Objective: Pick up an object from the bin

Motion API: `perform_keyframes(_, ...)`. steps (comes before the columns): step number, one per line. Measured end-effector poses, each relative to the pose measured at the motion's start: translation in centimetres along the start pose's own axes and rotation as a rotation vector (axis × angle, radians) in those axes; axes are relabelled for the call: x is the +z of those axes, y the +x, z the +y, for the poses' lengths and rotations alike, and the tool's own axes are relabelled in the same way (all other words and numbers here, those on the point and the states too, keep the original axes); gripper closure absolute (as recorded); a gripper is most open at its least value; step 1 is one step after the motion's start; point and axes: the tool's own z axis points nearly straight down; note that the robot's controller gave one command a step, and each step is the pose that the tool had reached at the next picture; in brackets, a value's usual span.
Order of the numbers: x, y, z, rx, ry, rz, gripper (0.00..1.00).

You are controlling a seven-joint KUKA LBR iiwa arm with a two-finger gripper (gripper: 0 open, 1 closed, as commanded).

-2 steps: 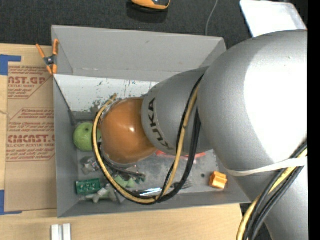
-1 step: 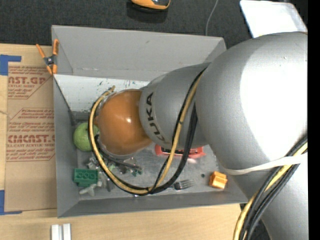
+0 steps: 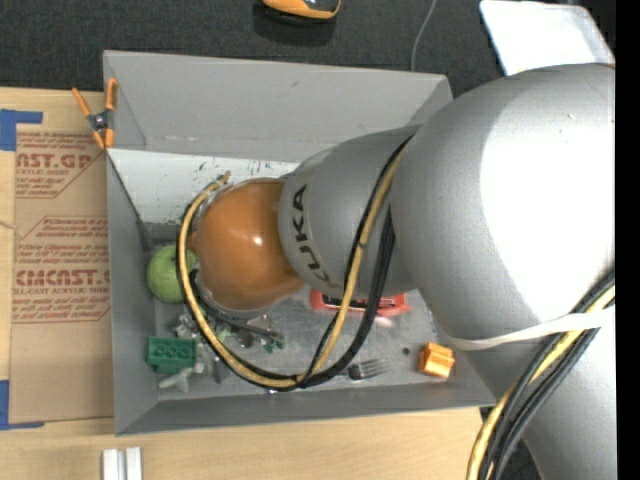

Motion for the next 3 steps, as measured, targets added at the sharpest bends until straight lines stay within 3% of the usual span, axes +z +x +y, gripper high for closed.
perform_keyframes(1, -6.2, 0.2, 0.6, -0.009, -0.001, 0.006, 1.00)
perform_keyframes(2, -14.7, -1.9, -1.1, 0.018, -0.002, 0.009, 1.00)
perform_keyframes(3, -23.7, -1.8, 0.4, -0.041, -0.002, 0.007, 1.00)
